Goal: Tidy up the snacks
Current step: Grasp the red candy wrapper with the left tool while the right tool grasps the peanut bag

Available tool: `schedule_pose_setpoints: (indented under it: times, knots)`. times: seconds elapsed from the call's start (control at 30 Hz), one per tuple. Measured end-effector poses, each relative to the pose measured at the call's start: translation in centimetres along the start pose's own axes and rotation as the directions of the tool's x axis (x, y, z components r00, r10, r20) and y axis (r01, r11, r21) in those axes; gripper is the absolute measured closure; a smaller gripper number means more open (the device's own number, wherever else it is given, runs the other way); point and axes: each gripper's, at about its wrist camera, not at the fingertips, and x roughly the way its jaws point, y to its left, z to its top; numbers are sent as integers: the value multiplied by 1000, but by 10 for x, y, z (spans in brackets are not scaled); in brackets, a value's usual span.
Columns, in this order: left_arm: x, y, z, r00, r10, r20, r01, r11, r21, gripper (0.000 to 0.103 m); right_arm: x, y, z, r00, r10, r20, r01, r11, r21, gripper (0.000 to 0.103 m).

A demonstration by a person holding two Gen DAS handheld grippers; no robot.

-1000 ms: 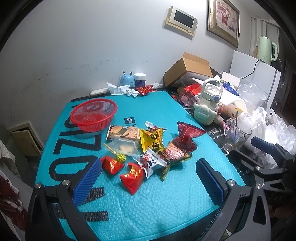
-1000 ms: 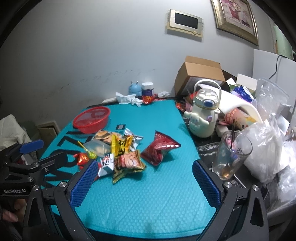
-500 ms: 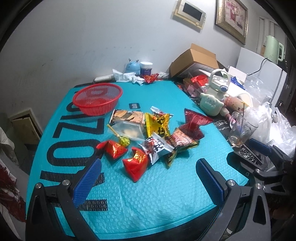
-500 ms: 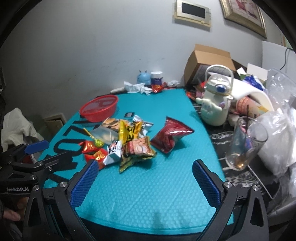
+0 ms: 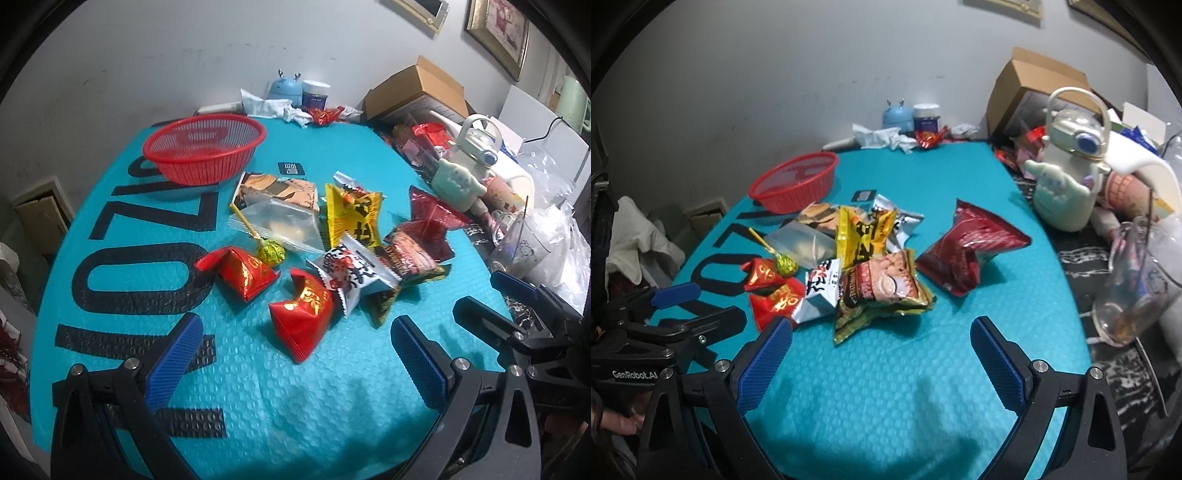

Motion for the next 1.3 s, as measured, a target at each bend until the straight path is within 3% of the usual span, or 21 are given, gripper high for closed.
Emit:
schedule_pose_setpoints:
  times: [0.1, 0.4, 0.67, 0.8, 0.9, 0.97, 1.07, 1.3]
  knots:
    - [12, 2, 2, 1000, -4, -24, 4, 1000, 3, 1, 13, -2, 3, 1000, 2, -23, -2, 1000, -3, 6]
    - [48, 7, 6, 993, -44, -108, 44, 999, -3, 17, 49, -18, 11, 997, -7, -78, 8, 1000, 13, 9]
    - [65, 5, 4, 987, -73, -144, 75, 997, 10, 33, 71, -23, 15, 993, 39, -108, -35, 999, 33, 9]
    - [67, -5, 4, 990, -55, -130, 64, 996, 61, 50, 79, -25, 15, 991, 63, -117, -58, 997, 48, 9]
    - [66, -8, 3, 991, -59, -122, 68, 995, 72, 63, 84, -25, 17, 989, 89, -117, -82, 995, 59, 14]
    - [66, -8, 2, 991, -64, -121, 73, 994, 79, 73, 86, -25, 17, 985, 131, -115, -124, 990, 67, 35]
    - [65, -8, 2, 991, -67, -118, 76, 994, 78, 74, 87, -25, 16, 977, 173, -122, -163, 983, 89, 48]
    - [56, -5, 0, 992, -70, -103, 76, 995, 60, 74, 77, -26, 11, 981, 166, -102, -158, 984, 84, 54]
